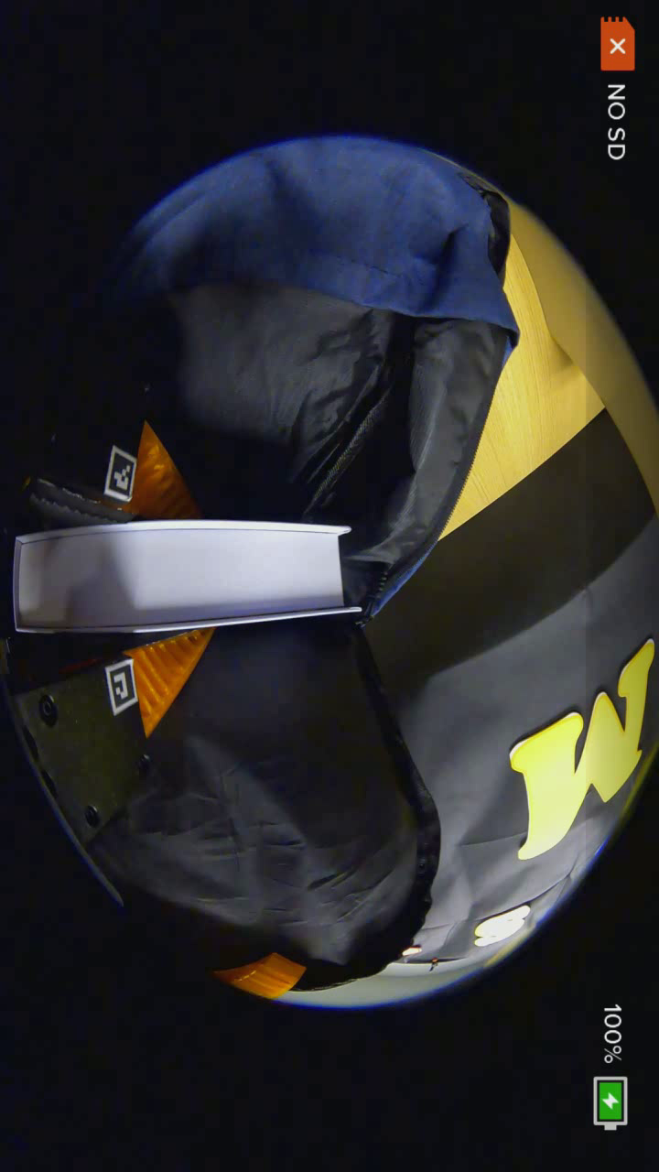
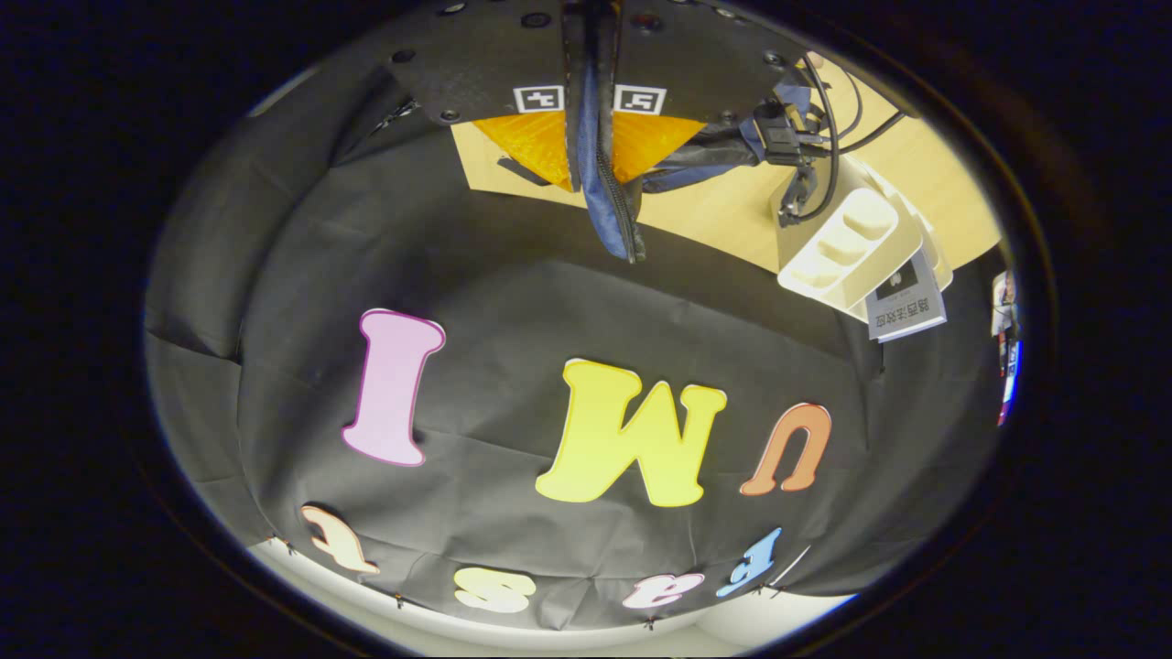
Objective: Open the schoolbag, grab two books from the bookshelf and put them into the schoolbag.
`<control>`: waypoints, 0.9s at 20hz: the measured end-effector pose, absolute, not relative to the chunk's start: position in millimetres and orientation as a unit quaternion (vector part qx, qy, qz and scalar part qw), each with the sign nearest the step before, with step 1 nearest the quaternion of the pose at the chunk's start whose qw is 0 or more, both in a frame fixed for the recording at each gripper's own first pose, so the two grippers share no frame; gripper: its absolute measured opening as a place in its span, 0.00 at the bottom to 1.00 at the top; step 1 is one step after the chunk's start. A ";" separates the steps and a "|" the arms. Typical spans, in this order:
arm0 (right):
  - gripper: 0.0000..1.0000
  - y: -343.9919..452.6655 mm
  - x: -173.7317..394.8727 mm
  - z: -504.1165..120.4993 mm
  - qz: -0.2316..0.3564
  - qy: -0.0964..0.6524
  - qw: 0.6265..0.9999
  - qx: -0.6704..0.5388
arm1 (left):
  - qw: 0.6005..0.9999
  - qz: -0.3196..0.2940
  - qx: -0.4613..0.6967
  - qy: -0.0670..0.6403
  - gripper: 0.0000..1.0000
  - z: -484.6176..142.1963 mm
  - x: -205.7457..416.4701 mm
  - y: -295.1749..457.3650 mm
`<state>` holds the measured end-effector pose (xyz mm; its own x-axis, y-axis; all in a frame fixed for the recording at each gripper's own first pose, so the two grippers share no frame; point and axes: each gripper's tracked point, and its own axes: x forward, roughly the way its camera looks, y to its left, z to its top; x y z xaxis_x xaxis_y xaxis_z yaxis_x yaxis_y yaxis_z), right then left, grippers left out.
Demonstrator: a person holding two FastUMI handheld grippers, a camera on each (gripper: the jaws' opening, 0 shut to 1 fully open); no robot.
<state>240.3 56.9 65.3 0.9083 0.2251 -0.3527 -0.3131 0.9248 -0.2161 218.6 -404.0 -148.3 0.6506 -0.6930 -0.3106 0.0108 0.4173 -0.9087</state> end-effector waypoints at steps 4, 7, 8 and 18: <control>0.05 50.2 240.4 59.0 0.139 0.162 0.968 -0.134 | 0.814 -0.210 -0.385 0.380 0.70 -179.2 215.6 -381.7; 0.05 38.4 242.7 53.9 0.133 0.164 0.969 -0.125 | 0.816 -0.212 -0.355 0.404 0.85 -189.3 205.7 -373.6; 0.05 34.1 242.3 51.9 0.133 0.165 0.970 -0.122 | 0.817 -0.217 -0.344 0.409 0.88 -189.0 200.8 -370.4; 0.05 22.9 240.5 39.5 0.132 0.167 0.970 -0.117 | 0.896 -0.224 -0.188 0.333 0.88 -127.7 182.5 -304.1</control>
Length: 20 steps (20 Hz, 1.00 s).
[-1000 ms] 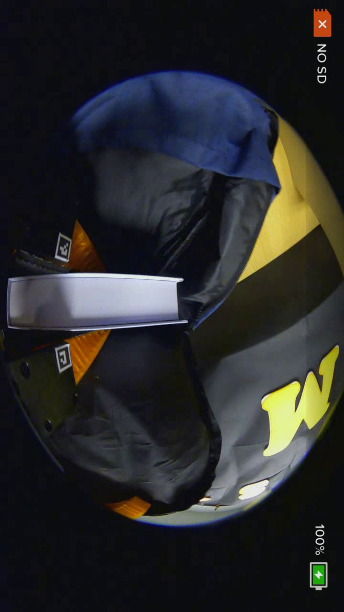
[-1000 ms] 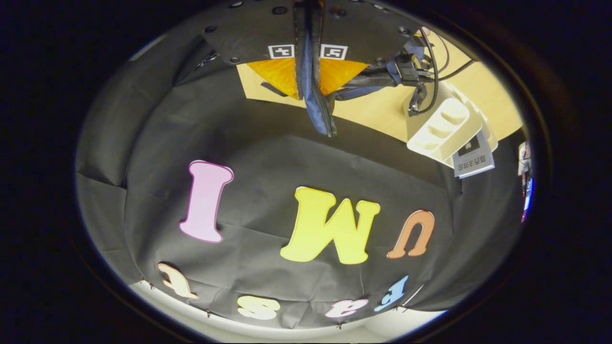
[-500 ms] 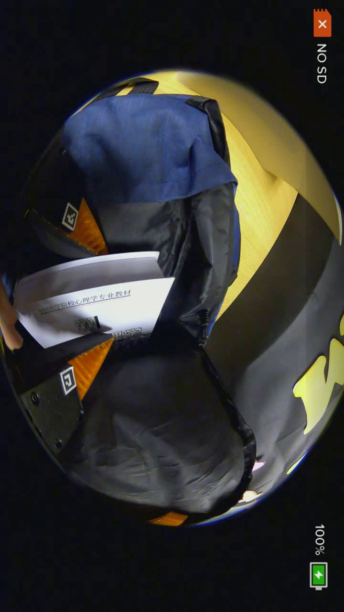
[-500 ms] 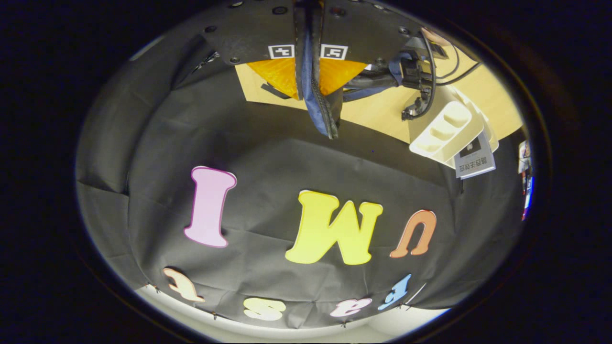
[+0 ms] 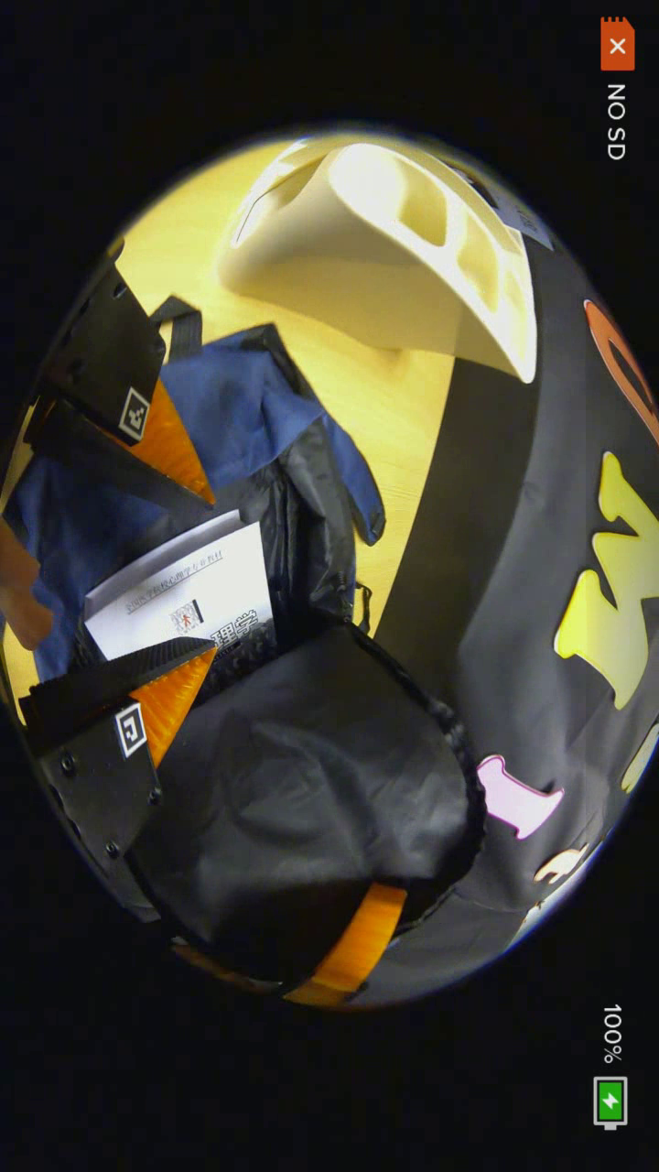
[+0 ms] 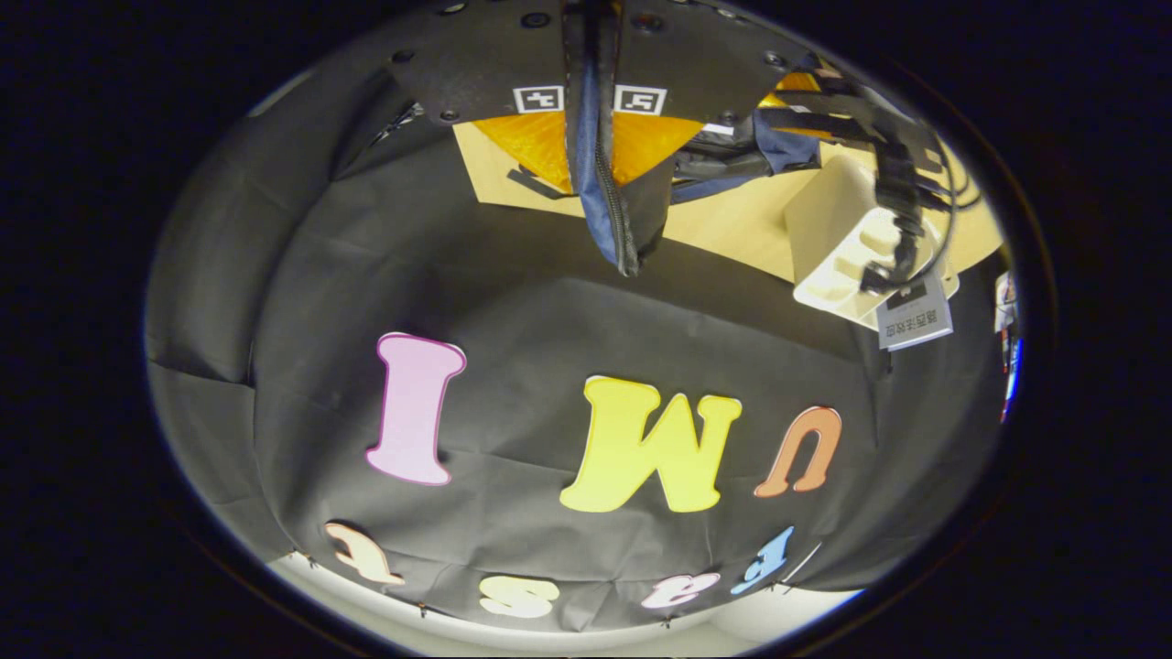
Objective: Open the schoolbag, grab two books from the bookshelf and put them into the schoolbag.
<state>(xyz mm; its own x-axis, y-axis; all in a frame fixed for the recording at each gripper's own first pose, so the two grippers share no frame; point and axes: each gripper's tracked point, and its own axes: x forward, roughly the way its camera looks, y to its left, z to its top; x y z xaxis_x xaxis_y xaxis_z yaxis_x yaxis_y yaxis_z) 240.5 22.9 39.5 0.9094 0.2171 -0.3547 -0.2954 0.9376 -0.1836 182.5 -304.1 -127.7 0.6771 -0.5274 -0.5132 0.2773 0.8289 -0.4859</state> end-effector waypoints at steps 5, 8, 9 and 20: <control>0.05 32.8 242.4 34.8 0.140 0.175 0.967 -0.118 | 0.930 -0.207 -0.167 0.252 0.88 -69.2 170.0 -240.2; 0.05 42.1 237.7 38.3 0.146 0.168 0.966 -0.132 | 0.955 -0.195 -0.133 0.181 0.88 -25.9 174.5 -199.8; 0.05 47.0 235.2 39.5 0.150 0.168 0.965 -0.132 | 0.966 -0.174 -0.108 0.157 0.88 -14.8 179.9 -181.1; 0.05 37.4 224.5 32.3 0.153 0.169 0.966 -0.120 | 0.995 -0.034 0.010 0.095 0.98 56.1 226.8 -37.1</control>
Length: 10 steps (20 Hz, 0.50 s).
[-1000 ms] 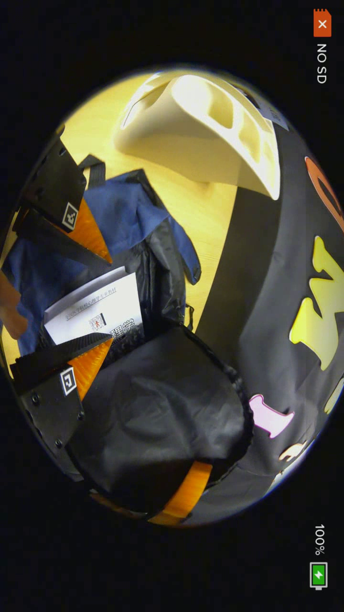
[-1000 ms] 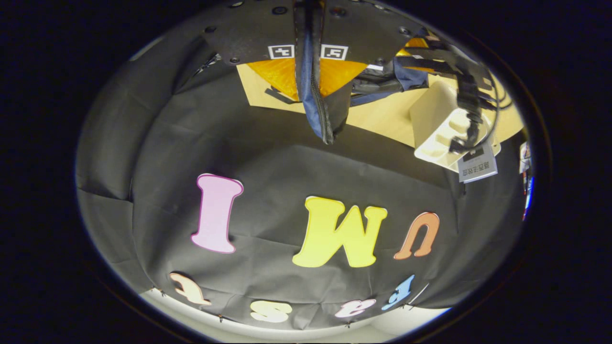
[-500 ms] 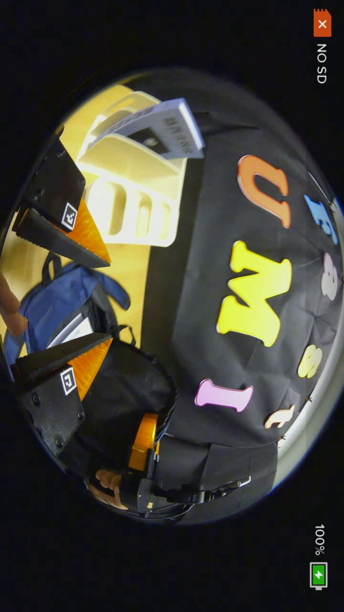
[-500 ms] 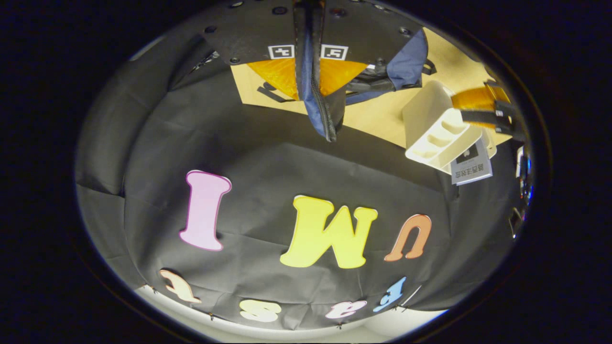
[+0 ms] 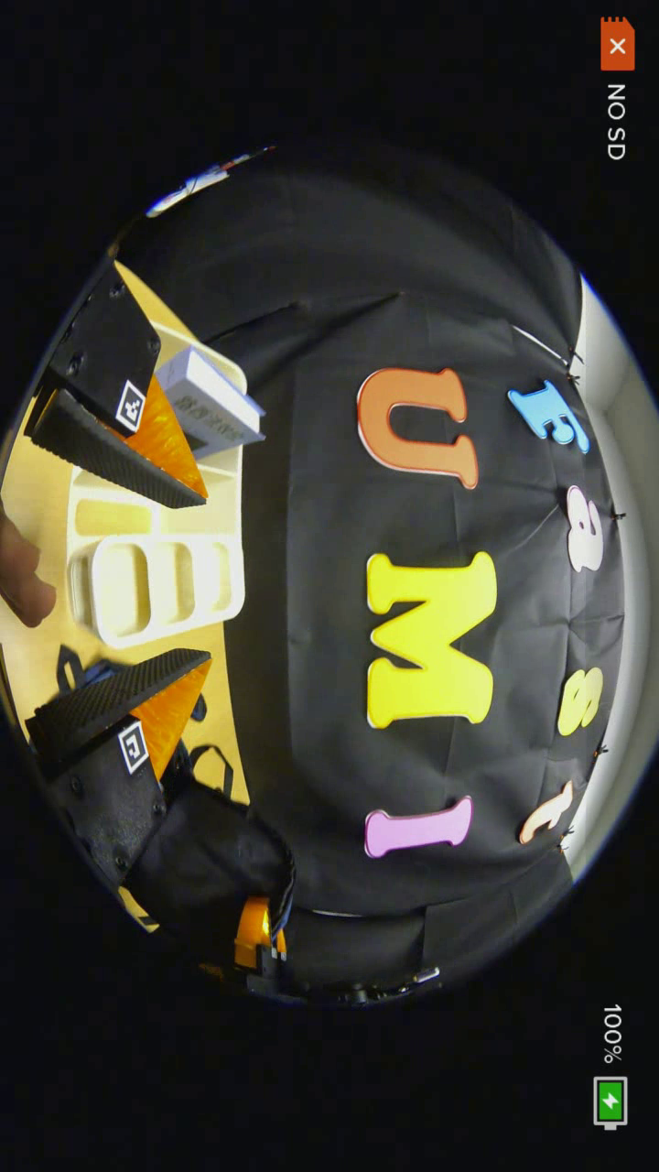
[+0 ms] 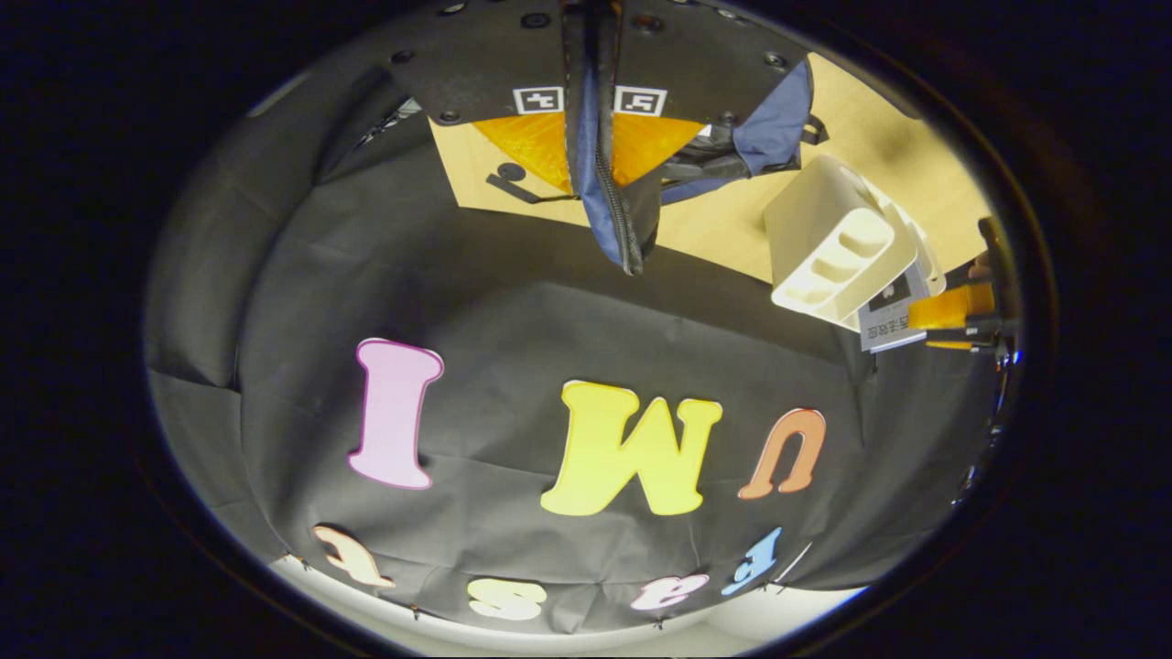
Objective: Open the schoolbag, grab two books from the bookshelf and put them into the schoolbag.
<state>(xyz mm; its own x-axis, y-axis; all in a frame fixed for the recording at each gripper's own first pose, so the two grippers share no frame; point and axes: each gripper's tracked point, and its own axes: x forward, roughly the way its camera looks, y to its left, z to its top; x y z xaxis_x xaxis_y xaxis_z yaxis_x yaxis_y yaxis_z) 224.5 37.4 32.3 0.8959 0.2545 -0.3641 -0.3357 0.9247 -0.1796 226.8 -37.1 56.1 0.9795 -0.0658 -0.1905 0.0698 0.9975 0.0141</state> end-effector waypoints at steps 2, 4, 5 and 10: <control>0.05 37.1 218.8 30.3 0.158 0.168 0.966 -0.120 | 0.995 -0.015 0.007 0.096 0.98 69.6 238.2 -11.4; 0.05 33.1 215.2 30.2 0.152 0.163 0.967 -0.122 | 0.992 0.001 -0.006 0.123 0.97 68.2 253.7 13.1; 0.06 32.7 211.9 28.7 0.153 0.164 0.967 -0.119 | 0.991 0.008 -0.006 0.134 0.98 70.4 263.7 26.7; 0.06 32.5 194.4 17.8 0.158 0.174 0.966 -0.104 | 0.980 0.032 0.017 0.196 0.97 61.8 309.9 80.1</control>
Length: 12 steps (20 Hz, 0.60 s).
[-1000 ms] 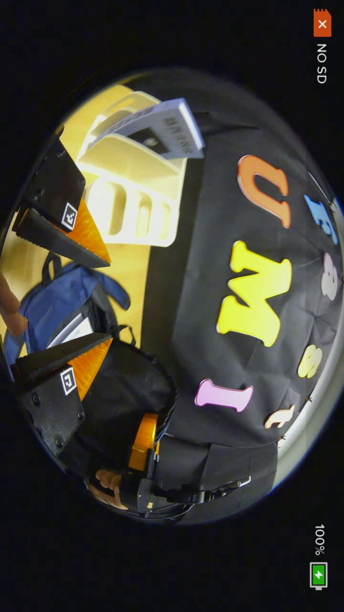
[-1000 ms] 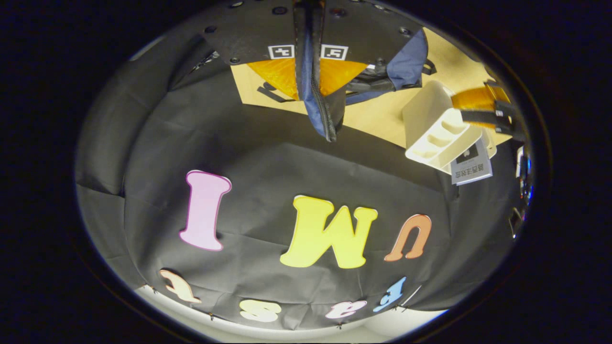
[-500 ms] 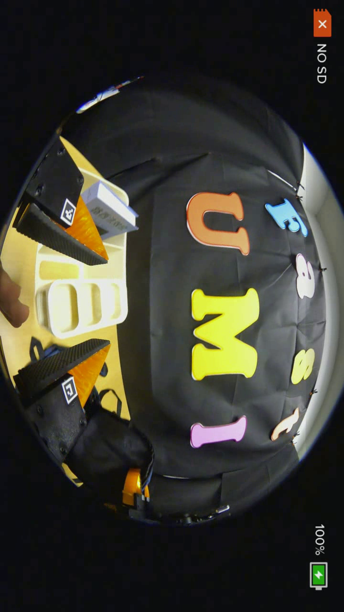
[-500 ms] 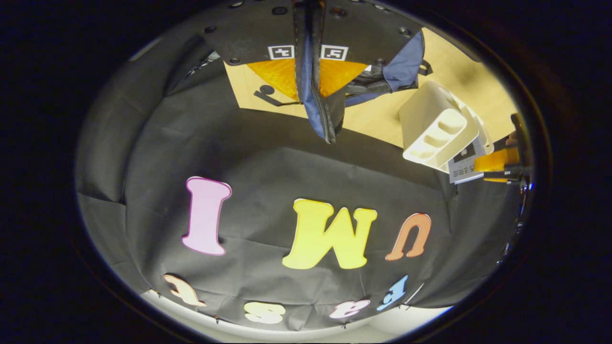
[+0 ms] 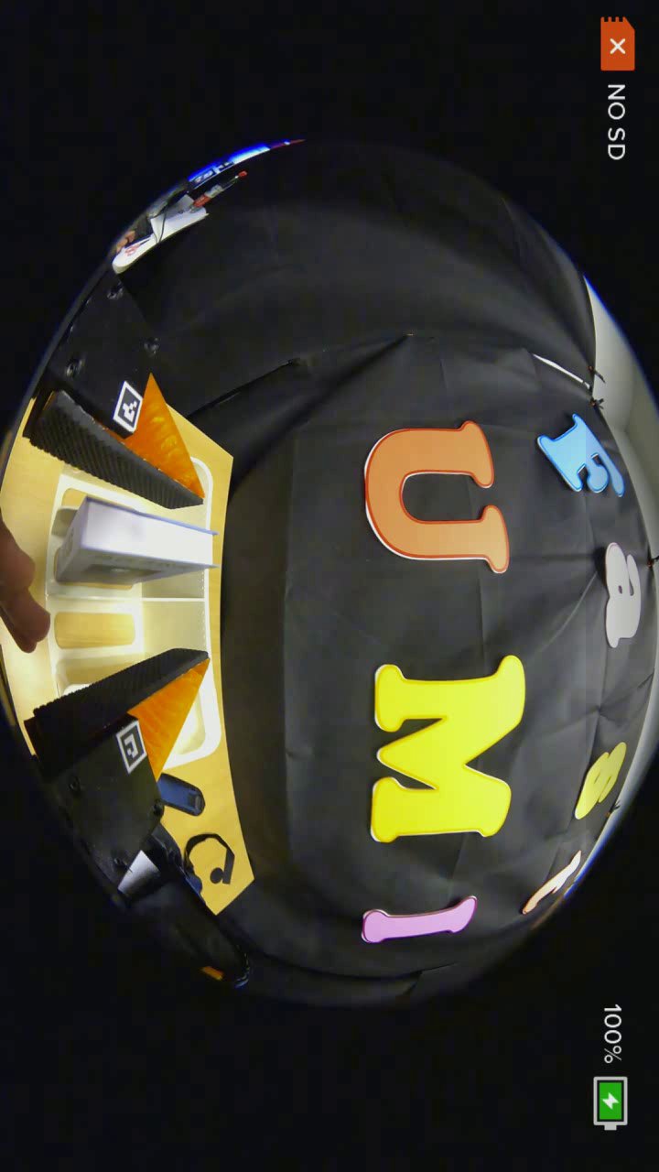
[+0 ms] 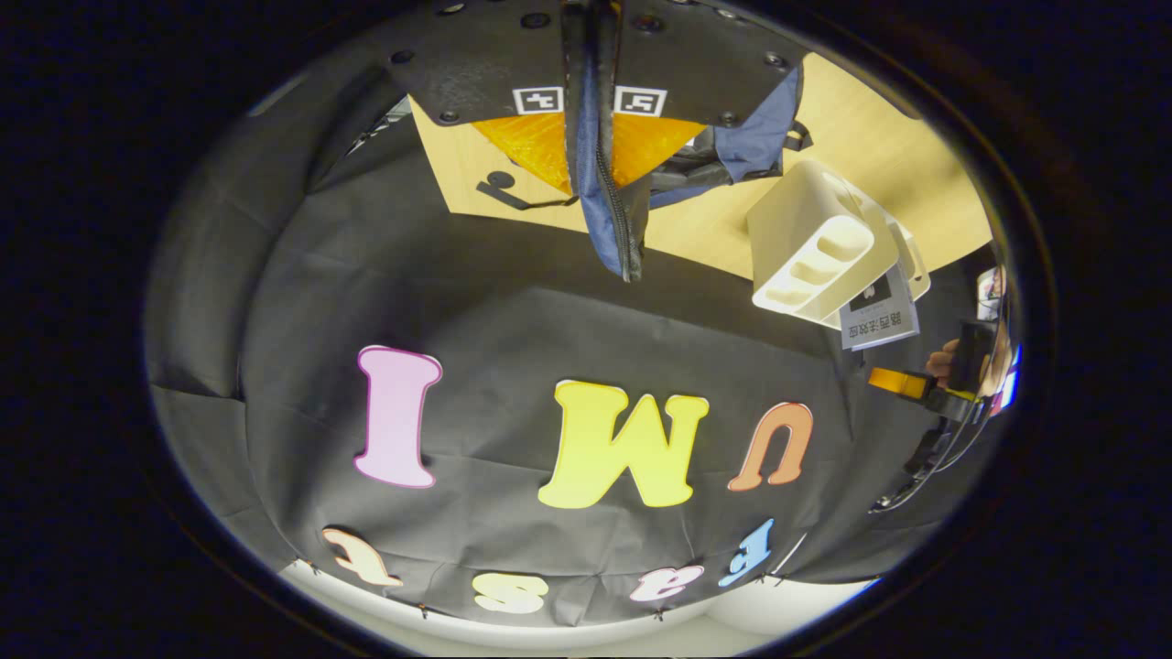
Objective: Open the schoolbag, grab two books from the bookshelf and put them into the schoolbag.
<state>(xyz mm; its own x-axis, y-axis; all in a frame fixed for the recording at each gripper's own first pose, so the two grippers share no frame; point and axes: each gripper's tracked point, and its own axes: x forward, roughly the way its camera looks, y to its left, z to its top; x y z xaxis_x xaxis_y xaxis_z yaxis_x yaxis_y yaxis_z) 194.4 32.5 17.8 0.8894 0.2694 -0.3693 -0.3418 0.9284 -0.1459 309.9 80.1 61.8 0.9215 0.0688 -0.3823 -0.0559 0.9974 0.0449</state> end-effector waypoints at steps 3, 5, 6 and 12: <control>0.05 34.1 177.2 14.8 0.164 0.174 0.965 -0.103 | 0.967 0.046 0.015 0.251 0.98 34.8 330.9 99.9; 0.06 31.7 169.2 11.1 0.163 0.172 0.965 -0.110 | 0.957 0.029 0.036 0.286 0.96 16.9 340.6 102.9; 0.06 32.2 165.0 9.3 0.165 0.174 0.964 -0.113 | 0.950 0.031 0.039 0.307 0.96 8.5 339.2 107.1; 0.06 31.4 163.5 8.0 0.160 0.180 0.964 -0.108 | 0.903 0.011 0.028 0.429 0.99 -21.4 326.9 105.0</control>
